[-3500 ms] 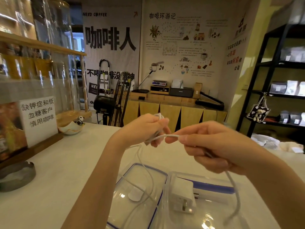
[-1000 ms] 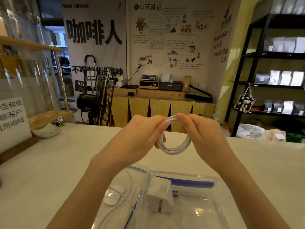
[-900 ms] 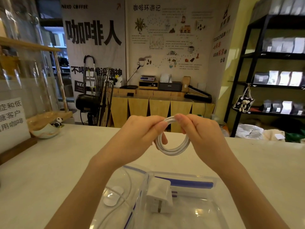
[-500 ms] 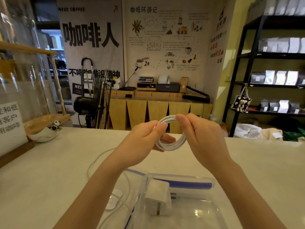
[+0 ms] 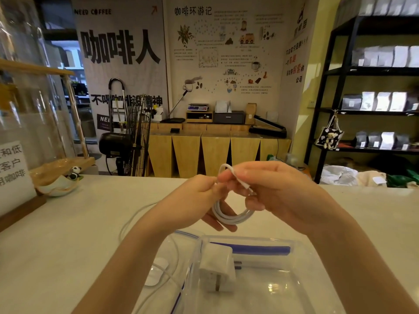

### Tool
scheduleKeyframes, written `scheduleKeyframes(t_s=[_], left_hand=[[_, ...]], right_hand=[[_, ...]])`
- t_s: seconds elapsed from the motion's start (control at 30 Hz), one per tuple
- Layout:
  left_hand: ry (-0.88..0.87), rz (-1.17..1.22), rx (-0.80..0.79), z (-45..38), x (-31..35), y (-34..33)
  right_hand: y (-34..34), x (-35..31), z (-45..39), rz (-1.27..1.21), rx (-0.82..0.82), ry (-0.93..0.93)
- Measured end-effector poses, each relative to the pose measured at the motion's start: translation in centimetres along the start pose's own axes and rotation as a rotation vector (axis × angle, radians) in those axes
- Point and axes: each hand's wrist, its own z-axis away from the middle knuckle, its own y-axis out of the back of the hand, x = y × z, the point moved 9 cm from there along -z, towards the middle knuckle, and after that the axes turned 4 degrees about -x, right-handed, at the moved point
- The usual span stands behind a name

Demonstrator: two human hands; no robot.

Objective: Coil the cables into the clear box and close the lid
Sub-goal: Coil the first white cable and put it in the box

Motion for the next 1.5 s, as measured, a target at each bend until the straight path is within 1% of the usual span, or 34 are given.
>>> scheduleKeyframes(t_s=[0.07,0.17,0.33,0.5,0.6,0.77,0.83,0.9,0.93,0.97,1.0,1.03,1.07,1.1,1.13,1.2,1.3,1.37,1.43,1.5], left_hand=[[0.001,0.054,-0.018,0.0,0.0,0.1],[0.007,0.096,-0.037,0.0,-0.2,0.1],[0.035,0.154,0.026,0.6,-0.5,1.9],[0.002,0.104,0.073,0.8,0.1,2.2],[-0.024,0.058,0.101,0.9,0.5,2.4],[-0.062,0.161,0.090,1.0,1.3,1.8],[-0.080,0.190,0.076,1.0,1.6,1.6],[-0.105,0.213,0.065,1.3,2.0,1.8],[-0.124,0.219,0.060,1.5,2.2,2.0],[-0.143,0.230,0.052,1.7,2.4,2.2],[-0.162,0.248,0.039,1.9,2.6,2.3],[-0.178,0.269,0.020,2.0,2.7,2.2],[-0.192,0.280,0.000,2.1,2.8,2.2],[-0.197,0.287,-0.012,2.0,2.9,2.1],[-0.195,0.300,-0.016,2.0,2.8,2.1],[-0.181,0.351,-0.021,1.8,2.5,2.0],[-0.162,0.415,-0.057,1.5,2.3,1.5],[-0.147,0.449,-0.081,1.3,2.1,1.2],[-0.140,0.500,-0.100,1.3,2.0,1.0],[-0.143,0.576,-0.115,1.4,2.2,0.8]], right_hand=[[-0.2,-0.1,0.0,0.160,0.025,0.018],[-0.2,-0.8,-0.1,0.364,0.155,0.086],[2.0,-2.1,0.8,0.595,0.429,0.199],[2.2,-2.3,1.1,0.846,0.601,0.257],[2.0,-2.6,1.4,0.903,0.699,0.320],[1.0,-4.0,2.7,1.096,0.908,0.444],[1.1,-4.2,3.1,1.067,0.972,0.487],[1.5,-4.2,3.3,0.960,1.003,0.517],[1.9,-4.0,3.2,0.882,0.988,0.499],[2.5,-3.5,2.7,0.769,0.929,0.443],[3.0,-2.8,1.8,0.625,0.808,0.353],[2.9,-1.9,0.6,0.470,0.640,0.260],[2.5,-1.2,-0.1,0.339,0.483,0.200],[2.1,-1.0,-0.5,0.284,0.391,0.178],[1.9,-1.0,-0.6,0.302,0.362,0.188],[1.9,-1.1,-0.7,0.328,0.361,0.207],[1.7,0.0,-1.1,0.197,0.326,0.146],[1.5,0.0,-1.1,0.162,0.309,0.132],[1.6,0.0,-1.0,0.121,0.329,0.126],[2.2,0.5,-0.8,-0.003,0.381,0.074]])
